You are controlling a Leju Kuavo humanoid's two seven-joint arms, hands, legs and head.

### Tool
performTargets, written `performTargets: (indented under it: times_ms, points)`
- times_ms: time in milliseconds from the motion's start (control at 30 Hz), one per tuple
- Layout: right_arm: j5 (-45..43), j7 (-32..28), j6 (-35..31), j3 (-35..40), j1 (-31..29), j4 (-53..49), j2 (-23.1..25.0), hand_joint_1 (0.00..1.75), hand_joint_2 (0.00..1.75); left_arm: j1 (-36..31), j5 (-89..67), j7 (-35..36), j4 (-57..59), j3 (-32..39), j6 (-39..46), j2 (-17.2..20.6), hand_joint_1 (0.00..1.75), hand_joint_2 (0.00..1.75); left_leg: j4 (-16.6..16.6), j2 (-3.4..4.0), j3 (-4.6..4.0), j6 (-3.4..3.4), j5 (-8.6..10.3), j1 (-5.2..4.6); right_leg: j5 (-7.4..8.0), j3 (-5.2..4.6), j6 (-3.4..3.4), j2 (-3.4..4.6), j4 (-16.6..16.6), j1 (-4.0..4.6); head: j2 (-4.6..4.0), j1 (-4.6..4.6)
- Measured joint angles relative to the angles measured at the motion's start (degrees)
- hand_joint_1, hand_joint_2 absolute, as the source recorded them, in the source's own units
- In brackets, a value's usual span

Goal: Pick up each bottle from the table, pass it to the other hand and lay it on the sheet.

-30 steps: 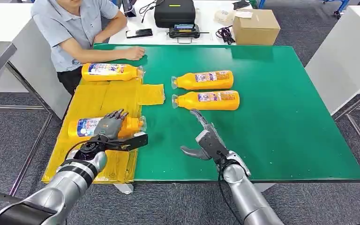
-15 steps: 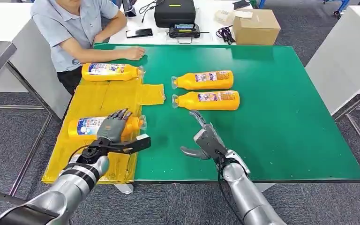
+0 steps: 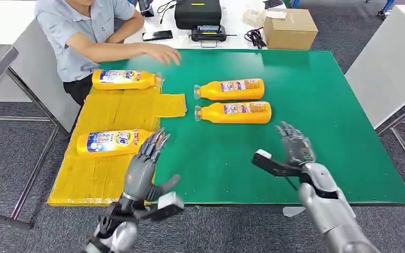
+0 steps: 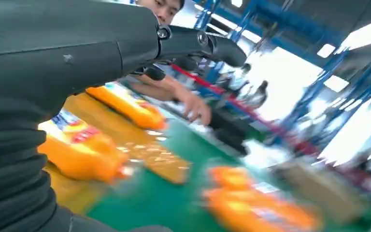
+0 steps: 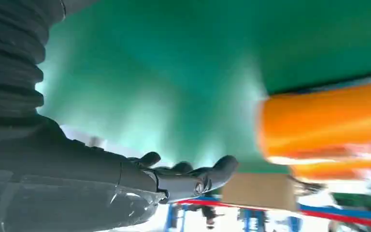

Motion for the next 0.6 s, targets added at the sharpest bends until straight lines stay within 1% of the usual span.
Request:
performTargets:
  times_ms: [133,233,433,600]
  points:
    - [3.62,3.52,0.76,0.54,-1.11,0.83,-0.85,0.00,1.75,3.66,2.53,-3.55,-7.40,0.07,0.24,-1.40,0.00,1.75,-0.01,0.27,0.03,-0.01,-0.01,0.01,0.01,-0.03,-0.01,0.10,0.01,0.03,0.00,-0.02]
    - [4.30,4.32,1.55,1.16,-2.84,1.73,-0.87,0.00,1.75,4.78,3.21,-4.15,-9.52,0.13,0.24,-1.92,0.00,1.75,-0.01,0.19,0.05,-0.03,0.03,0.04,0.01,-0.02,-0.02,0.08,0.03,0.04,0.00,0.00]
    - [3.67,4.37,3.08,2.03,-4.58,3.24,-0.94,0.00,1.75,5.54,4.67,-4.56,-11.31,-0.09,0.24,-2.27,0.00,1.75,-0.01,0.19,0.06,-0.02,0.05,0.04,0.02,0.03,-0.01,0.09,0.05,0.03,0.00,0.00]
    - [-0.26,1.25,6.99,3.54,-8.00,6.05,-0.52,0.00,1.75,5.13,6.53,-4.67,-11.03,-2.58,0.24,-2.27,0.00,1.75,-0.01,0.19,0.05,-0.02,0.05,0.03,0.02,0.02,-0.01,0.09,0.05,0.02,0.00,0.00]
